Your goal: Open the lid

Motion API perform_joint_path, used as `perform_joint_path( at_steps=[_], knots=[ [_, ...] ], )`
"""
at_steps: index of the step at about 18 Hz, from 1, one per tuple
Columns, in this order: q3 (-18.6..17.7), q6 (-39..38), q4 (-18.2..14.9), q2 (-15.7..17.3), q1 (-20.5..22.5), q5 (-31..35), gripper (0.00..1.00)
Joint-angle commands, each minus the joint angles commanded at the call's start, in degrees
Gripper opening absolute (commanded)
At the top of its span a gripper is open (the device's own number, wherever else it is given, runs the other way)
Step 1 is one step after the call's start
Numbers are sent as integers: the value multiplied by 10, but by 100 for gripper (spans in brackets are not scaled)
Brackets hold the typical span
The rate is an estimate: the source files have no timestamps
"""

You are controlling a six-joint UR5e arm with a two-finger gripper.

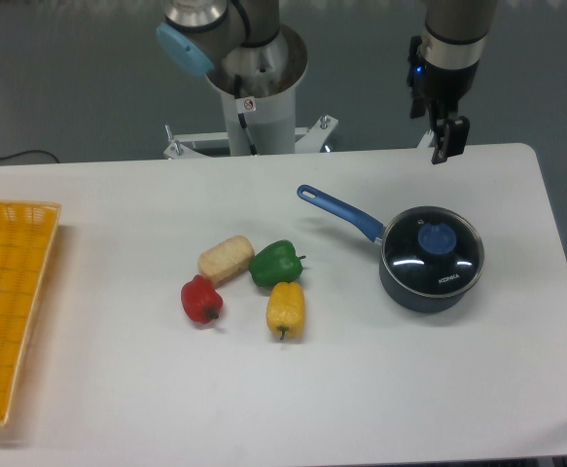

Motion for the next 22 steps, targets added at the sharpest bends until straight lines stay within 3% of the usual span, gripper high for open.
perform_joint_path(
  at_steps=[10, 20, 22],
  knots=[
    [1, -3, 1, 0, -12, 5, 100],
    [-13, -92, -2, -1, -12, -3, 100],
    [-22, -112, 0, -3, -12, -29, 100]
  ],
)
